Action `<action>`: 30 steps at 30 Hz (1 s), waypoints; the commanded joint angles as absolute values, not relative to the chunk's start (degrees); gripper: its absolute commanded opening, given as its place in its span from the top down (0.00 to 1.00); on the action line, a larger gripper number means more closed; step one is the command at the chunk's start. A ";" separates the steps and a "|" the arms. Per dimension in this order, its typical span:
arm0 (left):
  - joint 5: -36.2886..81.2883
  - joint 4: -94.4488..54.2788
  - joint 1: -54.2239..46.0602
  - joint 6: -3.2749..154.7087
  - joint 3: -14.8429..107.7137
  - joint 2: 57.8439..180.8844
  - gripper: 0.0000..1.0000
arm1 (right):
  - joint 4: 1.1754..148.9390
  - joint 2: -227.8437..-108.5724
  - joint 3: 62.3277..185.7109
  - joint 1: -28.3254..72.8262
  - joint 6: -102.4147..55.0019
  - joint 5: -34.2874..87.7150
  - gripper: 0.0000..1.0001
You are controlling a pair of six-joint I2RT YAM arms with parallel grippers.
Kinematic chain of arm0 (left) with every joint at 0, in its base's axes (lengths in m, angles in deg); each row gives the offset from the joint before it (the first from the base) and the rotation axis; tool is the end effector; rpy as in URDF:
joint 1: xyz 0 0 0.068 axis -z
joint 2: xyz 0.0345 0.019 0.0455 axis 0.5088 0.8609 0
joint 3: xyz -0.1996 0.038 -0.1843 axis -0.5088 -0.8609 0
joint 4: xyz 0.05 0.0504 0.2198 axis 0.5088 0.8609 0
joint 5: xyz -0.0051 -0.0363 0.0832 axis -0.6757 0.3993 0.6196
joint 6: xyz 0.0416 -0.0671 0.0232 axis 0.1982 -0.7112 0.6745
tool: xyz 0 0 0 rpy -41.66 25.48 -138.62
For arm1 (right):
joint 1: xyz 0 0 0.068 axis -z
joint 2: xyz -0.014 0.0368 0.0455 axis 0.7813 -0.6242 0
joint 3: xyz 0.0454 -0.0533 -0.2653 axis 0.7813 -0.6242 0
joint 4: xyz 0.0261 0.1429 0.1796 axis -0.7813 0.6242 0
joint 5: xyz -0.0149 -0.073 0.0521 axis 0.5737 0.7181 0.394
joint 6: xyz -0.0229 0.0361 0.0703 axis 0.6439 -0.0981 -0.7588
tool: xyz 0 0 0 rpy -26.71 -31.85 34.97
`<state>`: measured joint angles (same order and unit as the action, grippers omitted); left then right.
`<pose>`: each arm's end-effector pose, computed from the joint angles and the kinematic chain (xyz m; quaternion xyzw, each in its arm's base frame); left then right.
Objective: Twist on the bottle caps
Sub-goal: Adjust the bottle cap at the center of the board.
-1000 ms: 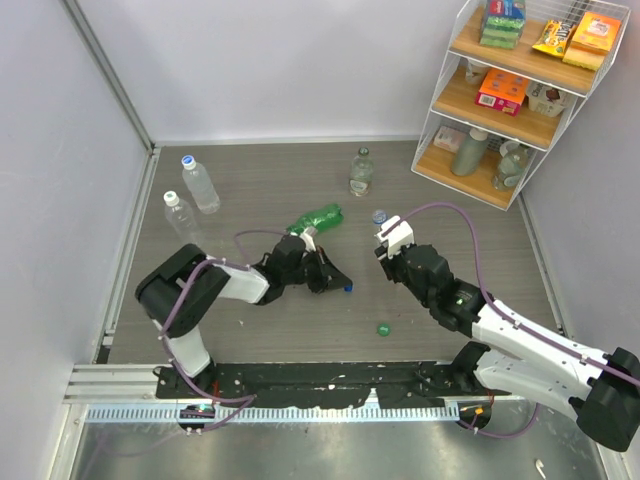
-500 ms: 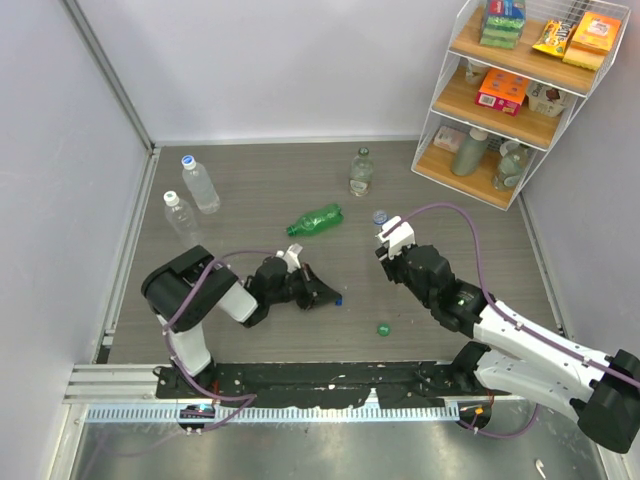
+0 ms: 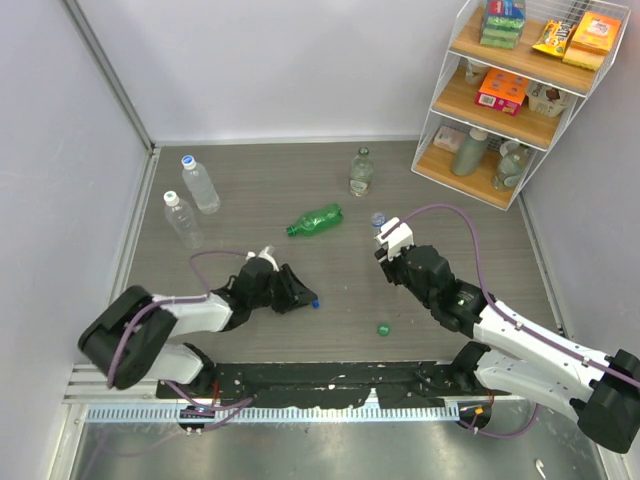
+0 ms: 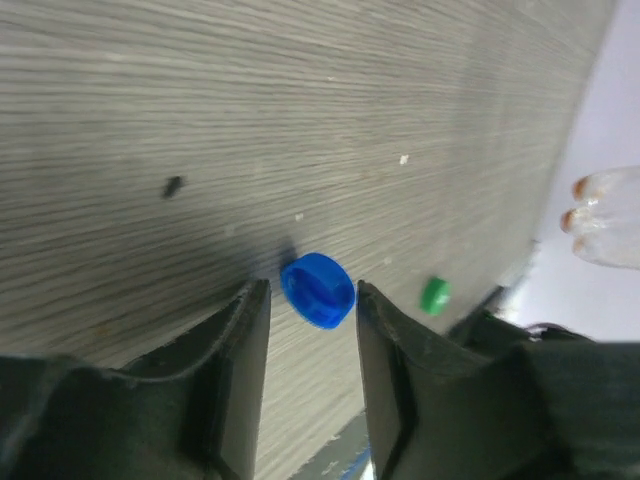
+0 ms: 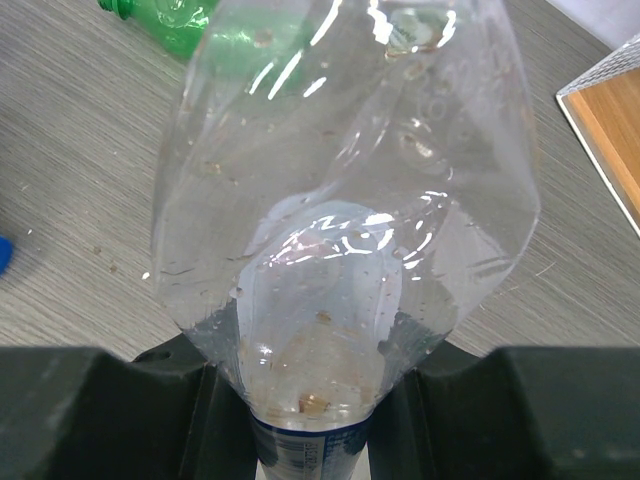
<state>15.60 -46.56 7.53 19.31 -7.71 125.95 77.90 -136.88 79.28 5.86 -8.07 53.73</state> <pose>0.1826 -0.1670 0.1292 -0.1686 0.8667 -0.4338 0.1797 0.1568 0.1258 0.2507 -0.2904 0.7711 0.0402 0.5652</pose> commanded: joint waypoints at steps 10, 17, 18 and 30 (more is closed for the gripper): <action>33.94 3.73 6.95 26.31 -6.22 99.00 0.41 | 76.48 -138.02 79.85 5.94 -8.63 54.22 0.99; 25.84 -2.95 6.95 44.37 5.97 94.75 0.00 | 76.48 -137.40 79.85 5.94 -8.46 52.29 0.99; 26.88 -2.69 6.95 48.06 7.65 96.24 0.00 | 76.57 -137.40 79.85 5.94 -8.45 52.11 0.99; 10.10 4.32 7.30 55.56 28.74 133.15 0.15 | 77.97 -136.35 79.94 5.85 -8.98 52.98 0.99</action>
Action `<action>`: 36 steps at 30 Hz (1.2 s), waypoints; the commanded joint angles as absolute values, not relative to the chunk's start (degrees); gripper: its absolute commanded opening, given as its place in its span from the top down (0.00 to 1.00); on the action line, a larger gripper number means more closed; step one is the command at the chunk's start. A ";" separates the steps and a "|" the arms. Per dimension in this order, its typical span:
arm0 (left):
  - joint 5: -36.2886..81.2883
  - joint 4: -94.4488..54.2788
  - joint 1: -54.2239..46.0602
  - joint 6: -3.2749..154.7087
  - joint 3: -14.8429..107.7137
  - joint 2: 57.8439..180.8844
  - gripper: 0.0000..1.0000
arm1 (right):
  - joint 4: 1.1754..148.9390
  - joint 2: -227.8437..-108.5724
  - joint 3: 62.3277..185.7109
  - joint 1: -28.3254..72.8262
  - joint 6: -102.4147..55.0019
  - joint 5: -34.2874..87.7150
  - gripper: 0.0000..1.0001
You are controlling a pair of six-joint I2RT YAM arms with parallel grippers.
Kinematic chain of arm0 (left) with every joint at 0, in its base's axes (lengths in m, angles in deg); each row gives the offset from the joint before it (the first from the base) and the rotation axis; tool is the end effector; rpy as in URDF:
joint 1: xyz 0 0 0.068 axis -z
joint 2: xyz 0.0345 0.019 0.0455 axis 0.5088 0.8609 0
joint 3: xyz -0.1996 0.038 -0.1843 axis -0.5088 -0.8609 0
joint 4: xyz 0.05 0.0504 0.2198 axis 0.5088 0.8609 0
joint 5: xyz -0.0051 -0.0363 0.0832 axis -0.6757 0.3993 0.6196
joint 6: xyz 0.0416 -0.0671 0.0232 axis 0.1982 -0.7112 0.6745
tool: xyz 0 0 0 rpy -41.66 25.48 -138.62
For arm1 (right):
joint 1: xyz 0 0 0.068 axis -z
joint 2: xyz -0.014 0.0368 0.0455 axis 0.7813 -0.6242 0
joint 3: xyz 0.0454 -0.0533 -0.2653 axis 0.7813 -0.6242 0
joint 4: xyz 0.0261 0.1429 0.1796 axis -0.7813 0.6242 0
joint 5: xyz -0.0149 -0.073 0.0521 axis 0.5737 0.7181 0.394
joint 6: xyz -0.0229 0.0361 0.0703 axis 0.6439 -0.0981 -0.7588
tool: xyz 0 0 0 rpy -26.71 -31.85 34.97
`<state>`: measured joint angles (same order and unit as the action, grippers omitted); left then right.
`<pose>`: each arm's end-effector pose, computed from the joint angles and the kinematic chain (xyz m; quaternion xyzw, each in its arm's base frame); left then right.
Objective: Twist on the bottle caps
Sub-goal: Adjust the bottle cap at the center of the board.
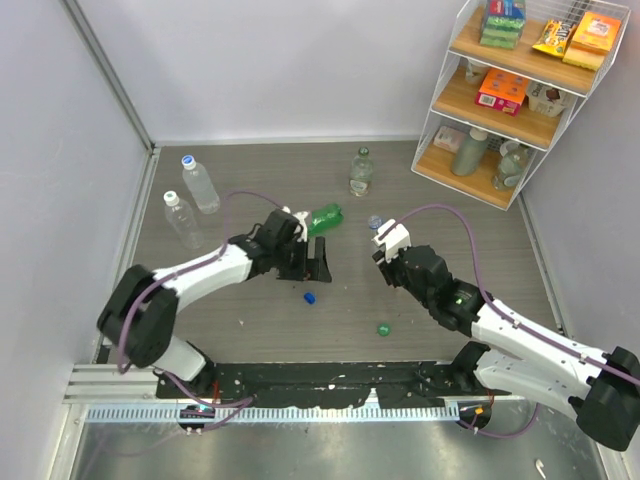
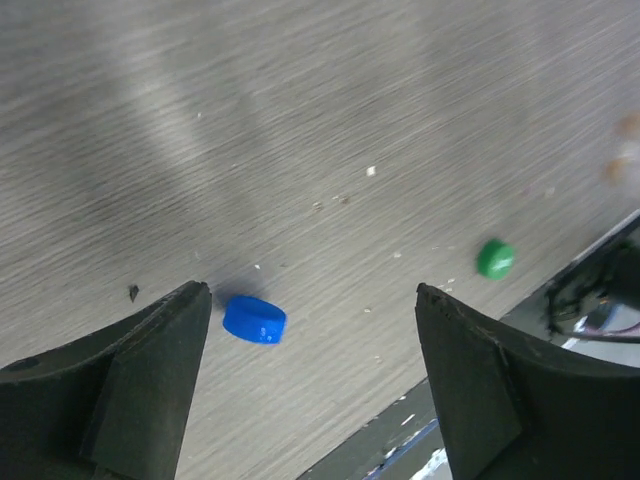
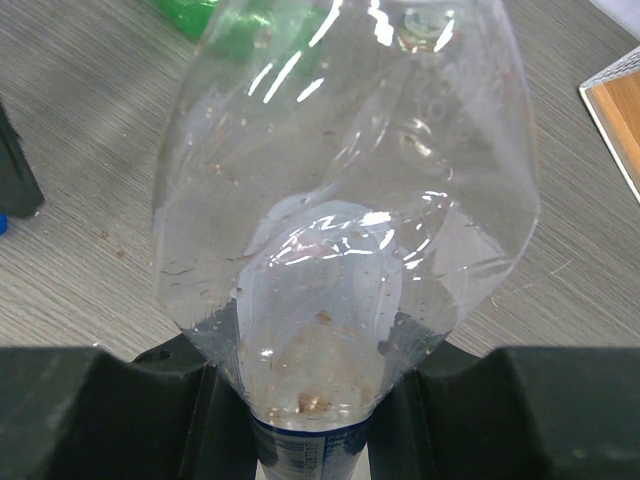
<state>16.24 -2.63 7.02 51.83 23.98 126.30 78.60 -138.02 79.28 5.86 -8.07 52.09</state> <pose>0.2202 -0.1921 0.2063 0.0626 0.9250 -0.3065 0.2156 0.1572 0.1290 0.2452 -0.3041 0.7760 0.0463 0.5505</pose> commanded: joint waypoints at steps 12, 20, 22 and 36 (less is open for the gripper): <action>21.96 15.59 10.02 55.31 30.96 136.24 0.50 | 77.89 -136.52 79.94 5.94 -8.98 52.11 0.99; 26.01 15.94 9.94 53.46 29.55 135.81 0.57 | 78.15 -136.26 79.85 5.94 -8.98 52.46 0.99; 26.63 15.94 9.94 53.11 28.59 135.45 0.57 | 78.15 -136.17 79.85 5.94 -8.98 52.72 0.99; 22.61 10.34 4.84 50.64 18.57 123.77 0.52 | 78.07 -136.70 79.76 5.94 -8.98 53.43 0.99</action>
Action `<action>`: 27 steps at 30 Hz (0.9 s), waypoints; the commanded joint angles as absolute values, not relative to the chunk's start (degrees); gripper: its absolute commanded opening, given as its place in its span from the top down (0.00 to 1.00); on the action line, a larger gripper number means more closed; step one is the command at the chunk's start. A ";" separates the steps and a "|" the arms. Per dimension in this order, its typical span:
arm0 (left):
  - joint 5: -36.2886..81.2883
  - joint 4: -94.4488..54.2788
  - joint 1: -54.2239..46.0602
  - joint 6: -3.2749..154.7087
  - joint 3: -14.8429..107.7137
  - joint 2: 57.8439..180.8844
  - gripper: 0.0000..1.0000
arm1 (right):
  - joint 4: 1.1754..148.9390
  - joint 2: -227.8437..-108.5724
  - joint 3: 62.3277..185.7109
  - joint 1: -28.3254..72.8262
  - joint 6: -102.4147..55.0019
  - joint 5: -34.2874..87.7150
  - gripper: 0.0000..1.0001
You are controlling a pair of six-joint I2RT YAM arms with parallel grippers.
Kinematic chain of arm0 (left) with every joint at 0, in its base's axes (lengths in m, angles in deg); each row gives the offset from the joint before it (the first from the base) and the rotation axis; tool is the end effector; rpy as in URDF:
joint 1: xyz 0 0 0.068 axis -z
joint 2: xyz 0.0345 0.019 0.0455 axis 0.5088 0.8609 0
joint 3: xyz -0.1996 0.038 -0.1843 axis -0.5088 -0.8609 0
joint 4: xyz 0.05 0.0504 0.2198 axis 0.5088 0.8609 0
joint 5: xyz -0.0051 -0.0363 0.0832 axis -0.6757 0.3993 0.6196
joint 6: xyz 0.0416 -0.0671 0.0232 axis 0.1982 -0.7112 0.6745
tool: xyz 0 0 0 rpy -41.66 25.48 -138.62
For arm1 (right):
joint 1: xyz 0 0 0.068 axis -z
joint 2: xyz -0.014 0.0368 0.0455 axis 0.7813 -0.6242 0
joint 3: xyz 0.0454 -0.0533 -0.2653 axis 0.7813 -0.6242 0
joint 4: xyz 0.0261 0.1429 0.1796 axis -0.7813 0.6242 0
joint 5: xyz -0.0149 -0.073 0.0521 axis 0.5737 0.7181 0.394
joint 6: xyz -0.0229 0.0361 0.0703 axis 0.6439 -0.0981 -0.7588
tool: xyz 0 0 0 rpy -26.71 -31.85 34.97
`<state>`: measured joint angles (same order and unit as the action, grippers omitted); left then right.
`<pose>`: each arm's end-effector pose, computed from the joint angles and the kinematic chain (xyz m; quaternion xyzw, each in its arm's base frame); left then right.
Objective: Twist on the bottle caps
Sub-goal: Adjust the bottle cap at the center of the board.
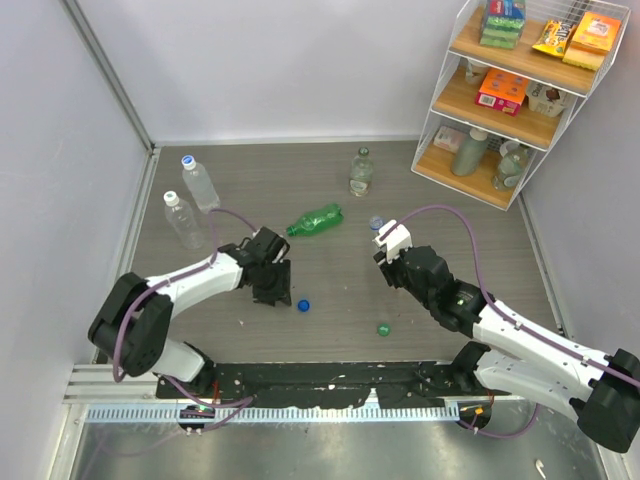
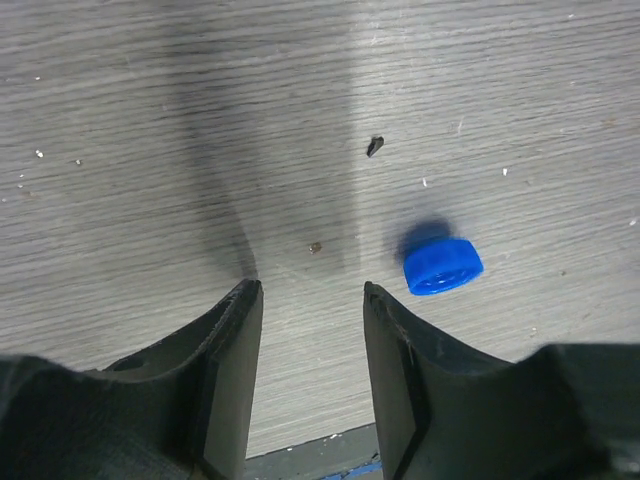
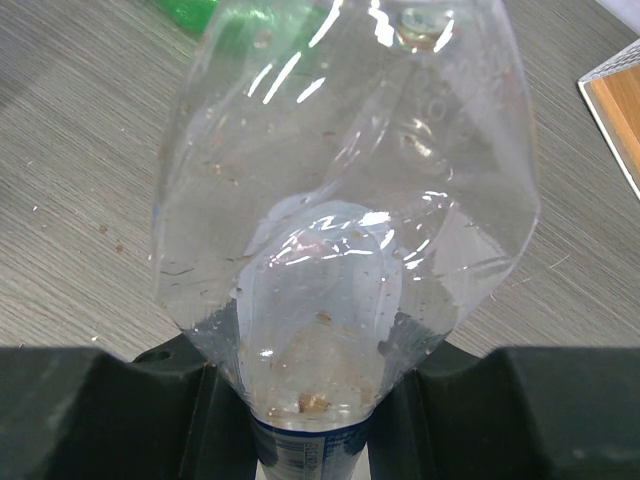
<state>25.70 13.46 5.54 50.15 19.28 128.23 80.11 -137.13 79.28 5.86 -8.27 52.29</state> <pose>0.1933 -0.1488 0.1527 -0.0014 0.9849 -0.1348 0.1084 0.1548 0.1262 0.2447 -0.3038 0.7791 0.0440 0.5467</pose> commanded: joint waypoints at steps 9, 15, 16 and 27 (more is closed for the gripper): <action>15.47 5.05 6.33 53.81 19.09 123.93 0.45 | 78.06 -137.22 79.85 5.94 -8.98 53.08 0.99; 18.63 5.67 6.42 52.85 19.44 127.89 0.61 | 78.24 -136.79 79.85 5.94 -8.98 52.99 0.99; 18.72 5.31 6.42 52.32 19.27 128.42 0.64 | 78.15 -136.70 79.76 5.94 -8.98 53.07 0.99; 17.84 1.10 6.33 49.42 18.74 130.00 0.71 | 78.07 -137.22 79.85 5.94 -8.98 53.16 0.99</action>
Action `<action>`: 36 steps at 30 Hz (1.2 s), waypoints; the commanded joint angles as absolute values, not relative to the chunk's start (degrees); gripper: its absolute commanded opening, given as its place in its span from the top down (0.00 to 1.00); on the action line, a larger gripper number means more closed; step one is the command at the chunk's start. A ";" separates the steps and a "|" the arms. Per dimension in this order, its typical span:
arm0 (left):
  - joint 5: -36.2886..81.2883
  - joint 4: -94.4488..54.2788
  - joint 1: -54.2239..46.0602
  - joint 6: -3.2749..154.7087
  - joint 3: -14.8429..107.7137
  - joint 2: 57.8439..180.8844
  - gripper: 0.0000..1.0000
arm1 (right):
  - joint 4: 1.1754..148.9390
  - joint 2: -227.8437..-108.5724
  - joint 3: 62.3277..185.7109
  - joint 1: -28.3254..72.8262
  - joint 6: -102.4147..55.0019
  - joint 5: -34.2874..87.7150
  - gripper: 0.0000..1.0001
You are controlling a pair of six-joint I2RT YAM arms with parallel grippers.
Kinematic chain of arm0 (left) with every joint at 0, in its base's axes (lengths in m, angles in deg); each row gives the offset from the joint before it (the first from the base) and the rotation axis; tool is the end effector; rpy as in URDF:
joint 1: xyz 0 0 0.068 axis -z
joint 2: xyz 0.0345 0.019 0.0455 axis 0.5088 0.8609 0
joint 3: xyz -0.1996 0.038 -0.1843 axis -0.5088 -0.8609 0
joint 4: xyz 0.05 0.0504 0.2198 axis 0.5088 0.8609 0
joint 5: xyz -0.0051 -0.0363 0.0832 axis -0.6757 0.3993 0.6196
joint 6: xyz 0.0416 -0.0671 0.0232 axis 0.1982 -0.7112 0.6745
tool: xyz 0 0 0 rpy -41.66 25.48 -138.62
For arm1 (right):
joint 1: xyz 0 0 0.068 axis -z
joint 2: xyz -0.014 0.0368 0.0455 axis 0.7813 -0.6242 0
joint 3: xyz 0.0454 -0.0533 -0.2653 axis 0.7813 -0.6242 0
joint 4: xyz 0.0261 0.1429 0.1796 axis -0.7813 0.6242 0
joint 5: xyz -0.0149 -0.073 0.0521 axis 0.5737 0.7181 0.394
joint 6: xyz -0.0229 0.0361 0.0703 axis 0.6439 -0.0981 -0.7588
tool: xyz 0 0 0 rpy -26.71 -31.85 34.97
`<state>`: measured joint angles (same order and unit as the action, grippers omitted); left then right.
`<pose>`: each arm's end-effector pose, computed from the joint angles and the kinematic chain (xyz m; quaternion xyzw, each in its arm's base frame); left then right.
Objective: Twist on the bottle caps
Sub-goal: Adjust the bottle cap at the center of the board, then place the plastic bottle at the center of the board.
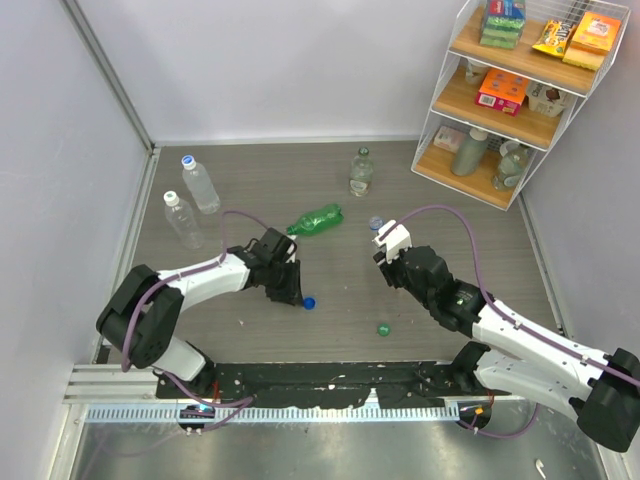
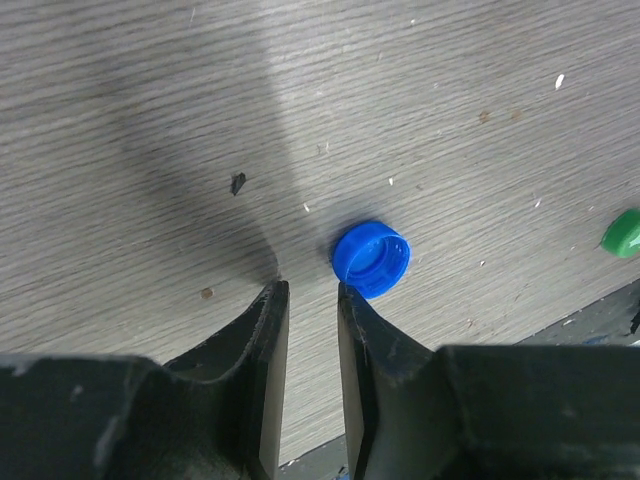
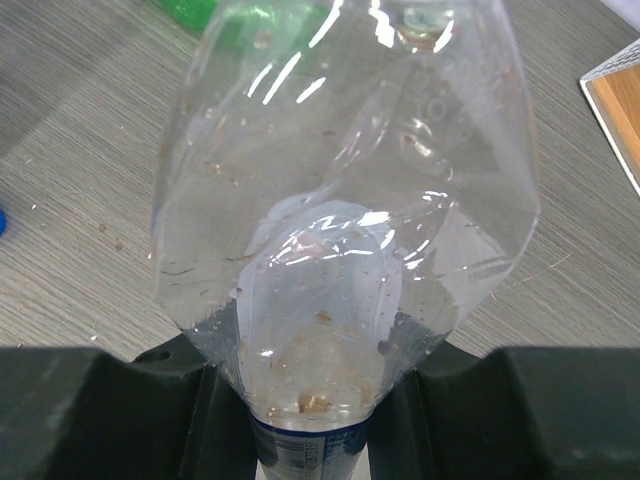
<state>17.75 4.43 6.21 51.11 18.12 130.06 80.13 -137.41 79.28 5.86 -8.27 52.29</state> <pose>0.1993 -0.1691 0.1502 0.0300 0.9692 -0.2184 0.1095 0.1552 0.1266 0.2438 -0.3047 0.7801 0.0431 0.5447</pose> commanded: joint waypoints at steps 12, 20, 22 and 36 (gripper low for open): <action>14.94 -0.23 6.60 47.48 21.29 133.25 0.74 | 78.06 -137.31 79.76 5.94 -8.98 53.25 0.99; 14.33 -1.63 7.12 46.52 21.64 130.27 0.70 | 67.74 -137.14 75.21 5.94 -8.10 51.32 0.99; 14.24 -2.16 7.65 46.52 22.08 130.53 0.70 | 57.31 -137.40 70.66 5.94 -8.45 50.88 0.99; 14.32 -2.60 8.18 46.60 21.73 131.32 0.69 | -4.09 -159.18 52.70 5.94 -10.39 52.28 0.92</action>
